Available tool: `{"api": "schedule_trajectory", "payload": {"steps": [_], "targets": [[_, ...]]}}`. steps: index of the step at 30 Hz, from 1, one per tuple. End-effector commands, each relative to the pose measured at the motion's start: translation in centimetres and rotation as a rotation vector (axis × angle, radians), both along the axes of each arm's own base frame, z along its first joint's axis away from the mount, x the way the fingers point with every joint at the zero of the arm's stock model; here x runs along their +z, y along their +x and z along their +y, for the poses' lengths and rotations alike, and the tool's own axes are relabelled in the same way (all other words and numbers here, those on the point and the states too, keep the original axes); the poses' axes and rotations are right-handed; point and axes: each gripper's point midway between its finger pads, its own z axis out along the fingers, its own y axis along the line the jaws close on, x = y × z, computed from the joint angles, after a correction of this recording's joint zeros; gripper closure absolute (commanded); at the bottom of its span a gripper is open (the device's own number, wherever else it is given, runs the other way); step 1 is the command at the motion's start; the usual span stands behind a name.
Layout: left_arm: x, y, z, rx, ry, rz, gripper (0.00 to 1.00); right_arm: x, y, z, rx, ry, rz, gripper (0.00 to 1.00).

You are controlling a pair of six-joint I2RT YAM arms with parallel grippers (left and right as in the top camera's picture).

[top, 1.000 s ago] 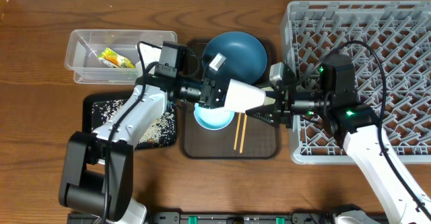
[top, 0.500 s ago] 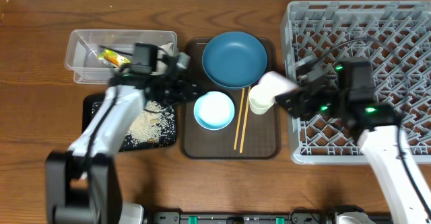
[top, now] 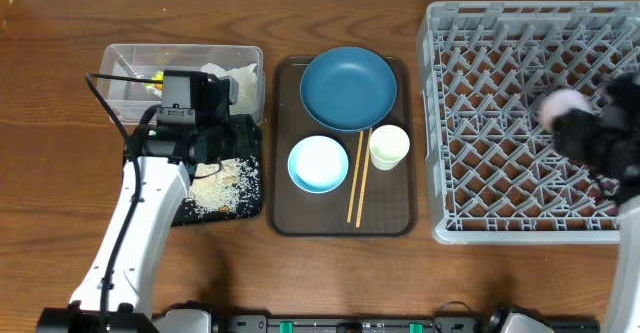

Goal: Sort waste into correct bins and load items into the dishwasher rack
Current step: 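Place the pink cup upside down in the rack with the right gripper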

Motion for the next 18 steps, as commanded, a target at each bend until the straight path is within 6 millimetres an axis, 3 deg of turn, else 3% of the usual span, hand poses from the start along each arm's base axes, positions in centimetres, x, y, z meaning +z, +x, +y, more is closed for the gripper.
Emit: {"api": "schedule_trajectory", "payload": {"steps": [1, 4, 9, 12, 18], "targets": [[0.4, 0.4, 0.7, 0.004, 0.041, -0.018, 0.57, -0.5, -1.7, -4.9, -0.226, 0.013, 0.03, 0.74], [0.3, 0.3, 0.7, 0.004, 0.041, -0.018, 0.57, -1.6, -3.4, -8.3, -0.377, 0.058, 0.049, 0.76], [0.3, 0.2, 0.7, 0.004, 0.041, -0.01, 0.57, -2.8, -5.2, -12.3, -0.561, 0.115, 0.044, 0.8], [0.2, 0.1, 0.7, 0.004, 0.041, -0.007, 0.57, -3.6, -5.6, -14.1, -0.624, 0.133, 0.042, 0.79], [0.1, -0.1, 0.7, 0.004, 0.042, 0.002, 0.57, -6.3, -5.6, -15.6, -0.657, 0.163, 0.091, 0.8]]}}
